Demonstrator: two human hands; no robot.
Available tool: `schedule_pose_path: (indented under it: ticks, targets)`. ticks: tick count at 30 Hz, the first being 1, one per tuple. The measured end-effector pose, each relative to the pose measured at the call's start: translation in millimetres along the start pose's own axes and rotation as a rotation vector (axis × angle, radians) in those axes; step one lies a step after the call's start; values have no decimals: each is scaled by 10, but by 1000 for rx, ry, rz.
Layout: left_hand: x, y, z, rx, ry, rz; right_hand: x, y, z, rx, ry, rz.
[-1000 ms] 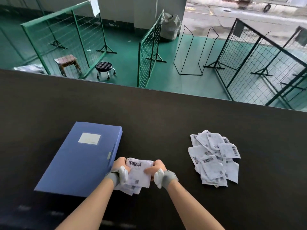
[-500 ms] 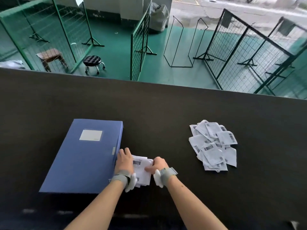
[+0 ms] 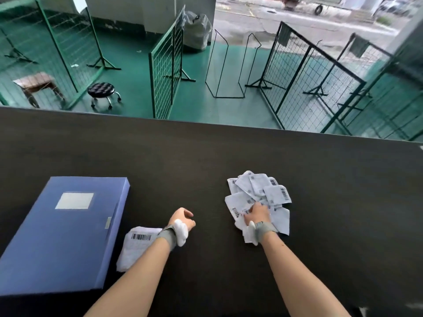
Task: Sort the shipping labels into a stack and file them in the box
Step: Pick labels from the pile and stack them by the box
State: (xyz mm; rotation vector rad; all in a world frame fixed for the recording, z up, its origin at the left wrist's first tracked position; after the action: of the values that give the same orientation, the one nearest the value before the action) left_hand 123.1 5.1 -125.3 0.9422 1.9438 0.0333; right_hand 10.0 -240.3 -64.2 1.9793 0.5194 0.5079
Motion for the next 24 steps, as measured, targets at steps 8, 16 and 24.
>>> schedule_pose_path:
  ticks: [8, 16, 24]
  targets:
    - [-398, -520, -104, 36, 97, -9, -622, -69, 388, 111, -140, 108]
    - [-834, -1028, -23, 12, 103, -44, -911, 235, 760, -169, 113, 46]
    - [-1151, -1317, -38, 115, -28, -302, -711, 332, 781, 200, 217, 876]
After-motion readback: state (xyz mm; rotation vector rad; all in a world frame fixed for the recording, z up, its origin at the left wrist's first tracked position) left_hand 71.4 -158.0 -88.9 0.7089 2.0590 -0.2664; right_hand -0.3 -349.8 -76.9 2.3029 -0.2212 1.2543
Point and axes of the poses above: each hand's wrist, its own z-axis towards the middle knuckle, its own y-axis out of the back of the hand, x = y × z, the point moved 4 cm from there along z, towards the middle knuckle, and after that the axes turned 2 degrees about -y, right-handed, at the moved point
